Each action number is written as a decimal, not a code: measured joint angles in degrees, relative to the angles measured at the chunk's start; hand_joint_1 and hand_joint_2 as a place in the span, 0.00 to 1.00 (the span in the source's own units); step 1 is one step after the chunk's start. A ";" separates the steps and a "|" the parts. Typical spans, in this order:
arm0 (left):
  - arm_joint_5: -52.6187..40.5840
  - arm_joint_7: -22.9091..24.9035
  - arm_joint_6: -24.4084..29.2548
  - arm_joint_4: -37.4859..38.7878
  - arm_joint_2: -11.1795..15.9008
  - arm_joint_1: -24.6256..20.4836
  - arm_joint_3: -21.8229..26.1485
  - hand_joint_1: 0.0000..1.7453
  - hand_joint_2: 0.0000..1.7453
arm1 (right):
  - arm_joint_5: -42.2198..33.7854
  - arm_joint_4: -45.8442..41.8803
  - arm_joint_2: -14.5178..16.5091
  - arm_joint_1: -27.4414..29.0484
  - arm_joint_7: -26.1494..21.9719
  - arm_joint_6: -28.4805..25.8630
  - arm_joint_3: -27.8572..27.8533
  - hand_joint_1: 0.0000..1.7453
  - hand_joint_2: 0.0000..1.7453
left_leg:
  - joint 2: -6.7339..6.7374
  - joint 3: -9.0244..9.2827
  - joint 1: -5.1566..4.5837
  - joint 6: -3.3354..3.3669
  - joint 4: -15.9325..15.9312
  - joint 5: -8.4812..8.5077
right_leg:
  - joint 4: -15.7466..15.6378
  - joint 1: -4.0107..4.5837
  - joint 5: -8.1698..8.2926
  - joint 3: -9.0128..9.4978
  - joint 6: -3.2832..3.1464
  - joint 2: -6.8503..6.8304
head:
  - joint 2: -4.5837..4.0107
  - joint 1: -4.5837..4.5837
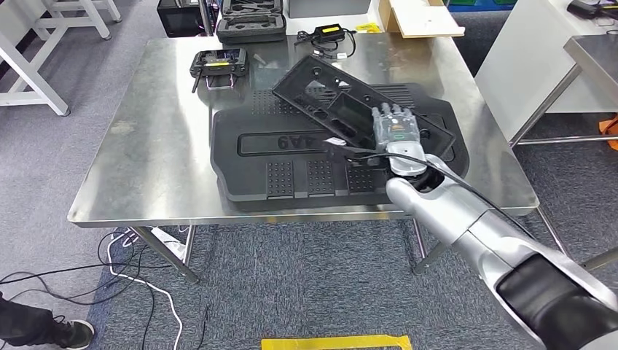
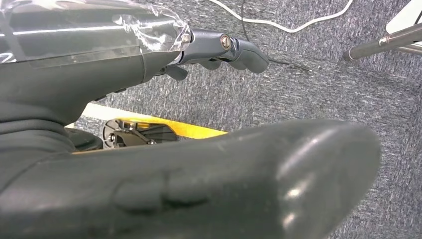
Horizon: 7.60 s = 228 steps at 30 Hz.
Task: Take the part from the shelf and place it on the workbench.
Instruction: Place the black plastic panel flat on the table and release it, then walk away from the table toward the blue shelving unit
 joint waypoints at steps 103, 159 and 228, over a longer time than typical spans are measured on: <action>0.48 -0.40 9.23 0.11 -0.34 2.43 2.25 0.00 0.00 | 10.97 -47.17 29.51 41.48 -54.05 -49.43 -37.92 0.00 1.00 | 0.69 -6.69 0.63 -1.46 9.23 -3.42 | -1.11 -0.36 0.73 0.71 -0.97 -0.34 | 0.00 -0.38; 0.93 -0.45 9.20 0.11 -0.43 2.49 2.25 0.00 0.00 | 9.70 -47.54 28.77 42.83 -52.11 -49.43 -37.93 0.00 1.00 | 1.14 -5.67 0.31 0.14 0.29 5.52 | -3.44 0.46 -3.20 7.10 0.90 -0.18 | 0.00 0.60; 0.02 -0.36 8.95 0.11 -0.48 2.15 2.27 0.00 0.00 | 7.93 -48.44 26.32 43.88 -48.35 -49.43 -37.94 0.00 0.00 | 0.91 -9.16 0.88 -1.70 16.40 -4.88 | -1.81 -0.22 0.76 1.26 -0.33 -0.54 | 0.00 -0.49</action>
